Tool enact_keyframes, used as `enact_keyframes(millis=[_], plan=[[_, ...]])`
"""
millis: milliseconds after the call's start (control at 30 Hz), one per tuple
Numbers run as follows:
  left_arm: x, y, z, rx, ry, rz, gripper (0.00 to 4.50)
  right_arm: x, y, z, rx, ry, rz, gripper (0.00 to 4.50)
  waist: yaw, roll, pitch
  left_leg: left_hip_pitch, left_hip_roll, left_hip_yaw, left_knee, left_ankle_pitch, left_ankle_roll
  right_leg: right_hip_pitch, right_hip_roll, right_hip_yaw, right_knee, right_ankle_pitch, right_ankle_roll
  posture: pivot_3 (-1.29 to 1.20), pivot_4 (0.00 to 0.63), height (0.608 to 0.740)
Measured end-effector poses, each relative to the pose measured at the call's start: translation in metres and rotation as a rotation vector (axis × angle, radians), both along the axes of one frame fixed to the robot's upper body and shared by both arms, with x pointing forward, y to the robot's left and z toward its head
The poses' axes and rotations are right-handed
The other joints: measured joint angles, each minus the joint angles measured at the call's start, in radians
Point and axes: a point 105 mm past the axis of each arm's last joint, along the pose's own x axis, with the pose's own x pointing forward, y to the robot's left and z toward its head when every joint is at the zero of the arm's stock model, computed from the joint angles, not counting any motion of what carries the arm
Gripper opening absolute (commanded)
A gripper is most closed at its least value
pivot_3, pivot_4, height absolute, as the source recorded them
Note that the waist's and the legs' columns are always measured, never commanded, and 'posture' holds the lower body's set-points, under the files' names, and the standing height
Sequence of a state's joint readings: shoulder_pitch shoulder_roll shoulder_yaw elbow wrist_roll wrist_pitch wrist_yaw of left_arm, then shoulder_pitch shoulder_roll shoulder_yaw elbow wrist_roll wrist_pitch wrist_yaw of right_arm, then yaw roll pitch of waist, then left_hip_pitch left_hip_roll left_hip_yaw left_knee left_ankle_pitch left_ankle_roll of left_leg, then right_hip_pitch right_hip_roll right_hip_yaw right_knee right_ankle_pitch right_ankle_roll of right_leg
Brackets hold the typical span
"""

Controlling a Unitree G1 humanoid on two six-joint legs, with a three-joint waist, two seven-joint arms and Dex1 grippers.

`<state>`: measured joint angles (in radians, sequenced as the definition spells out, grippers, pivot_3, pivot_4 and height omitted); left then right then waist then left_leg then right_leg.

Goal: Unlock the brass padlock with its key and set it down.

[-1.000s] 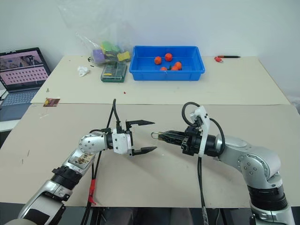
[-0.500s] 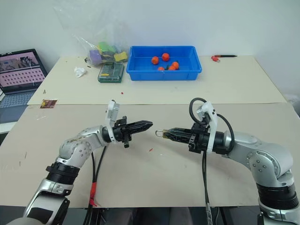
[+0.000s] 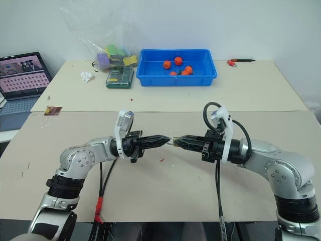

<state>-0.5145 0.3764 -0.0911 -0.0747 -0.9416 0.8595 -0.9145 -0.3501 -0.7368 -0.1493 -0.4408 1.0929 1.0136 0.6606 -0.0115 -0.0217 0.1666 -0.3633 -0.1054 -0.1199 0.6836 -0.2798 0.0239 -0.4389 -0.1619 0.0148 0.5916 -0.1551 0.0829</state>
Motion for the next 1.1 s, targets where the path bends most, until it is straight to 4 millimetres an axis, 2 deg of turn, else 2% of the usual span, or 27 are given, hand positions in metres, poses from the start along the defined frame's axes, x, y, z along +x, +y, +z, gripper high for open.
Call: enact_keyframes(millis=[400,567,1100], plan=[[0.004,-0.001,-0.003,0.021,-0.007,0.033,0.05,-0.003,0.003,0.012,0.043,-0.017,0.026,0.10,0.001,0.000,0.000,0.000,0.000,0.000,0.000,0.000,0.000,0.000,0.000,0.000,-0.002,0.000,0.000,0.00,0.150,0.740],[0.010,0.000,-0.005,0.026,-0.008,0.065,0.05,-0.010,0.009,0.014,0.051,-0.008,0.063,0.10,0.001,0.000,0.000,0.000,0.000,0.000,0.000,0.000,0.000,0.000,0.000,0.000,-0.002,0.000,0.000,0.00,0.150,0.740],[0.019,0.002,-0.006,0.027,-0.028,0.120,0.05,-0.015,0.011,0.007,0.046,0.020,0.071,0.10,0.003,0.000,0.000,0.000,0.000,0.000,0.000,0.000,0.000,0.000,0.000,0.000,-0.002,0.000,0.000,0.00,0.150,0.740]])
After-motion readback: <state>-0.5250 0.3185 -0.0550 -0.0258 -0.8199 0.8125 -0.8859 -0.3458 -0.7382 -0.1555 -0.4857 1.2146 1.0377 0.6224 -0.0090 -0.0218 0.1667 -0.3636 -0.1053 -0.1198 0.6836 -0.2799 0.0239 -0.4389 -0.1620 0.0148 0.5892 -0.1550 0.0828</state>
